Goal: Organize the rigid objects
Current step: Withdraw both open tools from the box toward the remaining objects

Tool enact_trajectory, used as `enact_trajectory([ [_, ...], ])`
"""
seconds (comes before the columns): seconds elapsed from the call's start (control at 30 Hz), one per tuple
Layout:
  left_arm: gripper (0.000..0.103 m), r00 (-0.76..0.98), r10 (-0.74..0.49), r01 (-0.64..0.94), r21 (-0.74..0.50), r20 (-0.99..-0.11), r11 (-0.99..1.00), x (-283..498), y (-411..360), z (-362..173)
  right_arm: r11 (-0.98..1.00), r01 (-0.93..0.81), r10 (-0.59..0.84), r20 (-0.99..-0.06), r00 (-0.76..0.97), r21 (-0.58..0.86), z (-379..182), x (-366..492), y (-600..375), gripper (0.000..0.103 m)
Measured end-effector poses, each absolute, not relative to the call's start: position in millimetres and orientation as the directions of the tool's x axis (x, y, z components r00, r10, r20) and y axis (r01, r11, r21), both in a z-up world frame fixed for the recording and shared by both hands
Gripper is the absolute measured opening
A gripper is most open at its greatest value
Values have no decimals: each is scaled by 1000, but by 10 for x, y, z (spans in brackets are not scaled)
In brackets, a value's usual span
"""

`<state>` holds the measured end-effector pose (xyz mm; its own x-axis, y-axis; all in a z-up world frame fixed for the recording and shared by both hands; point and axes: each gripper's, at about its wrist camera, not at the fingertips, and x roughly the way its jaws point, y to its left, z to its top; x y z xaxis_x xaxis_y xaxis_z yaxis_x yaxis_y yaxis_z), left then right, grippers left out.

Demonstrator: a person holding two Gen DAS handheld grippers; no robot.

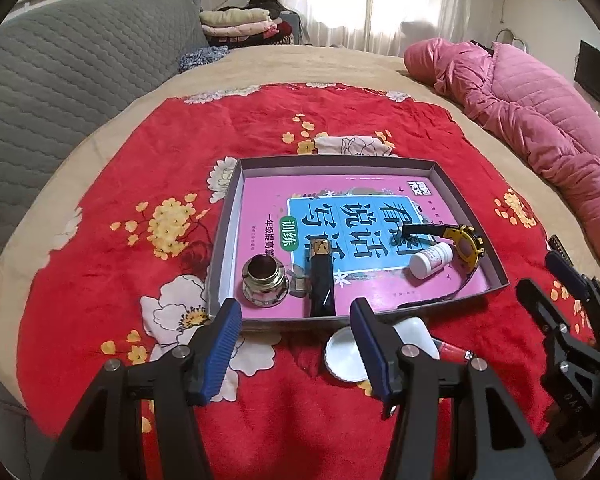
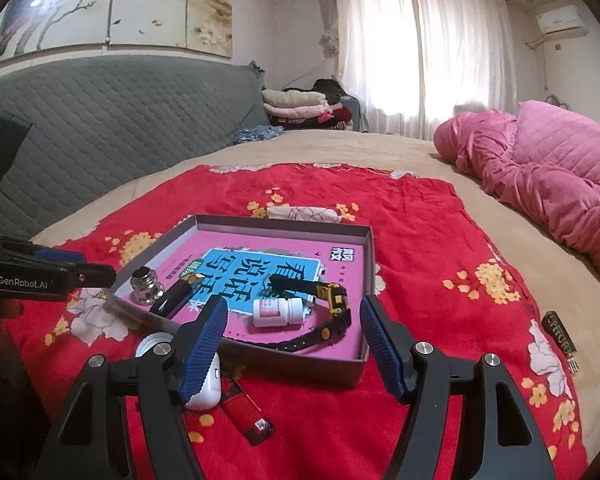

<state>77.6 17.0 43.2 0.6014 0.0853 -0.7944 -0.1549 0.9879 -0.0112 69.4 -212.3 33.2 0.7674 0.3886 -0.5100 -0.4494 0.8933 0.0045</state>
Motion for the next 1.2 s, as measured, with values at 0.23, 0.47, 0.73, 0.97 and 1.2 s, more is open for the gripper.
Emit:
enact_trajectory([
  [0.23,56,629,107,-137,26,-770,990,717,131,530,897,-442,378,-514,770,-1,365,606,-2149,71],
  [0.47,56,631,105,-126,31,-769,992,677,121,544,890,-455,381,-520,765,-17,383,527,-2116,71],
  [0.73,56,617,90,-122,17,-782,992,654,129,490,884,-468,391,-539,746,-7,387,475,-2097,71],
  [0.97,56,588,65,-124,-10,-806,992,633,163,392,889,-458,381,-568,729,8,360,462,-2134,71],
  [1.2,56,554,23,-101,-40,-832,994,602,130,287,894,-447,362,-594,719,5,314,479,-2147,71],
])
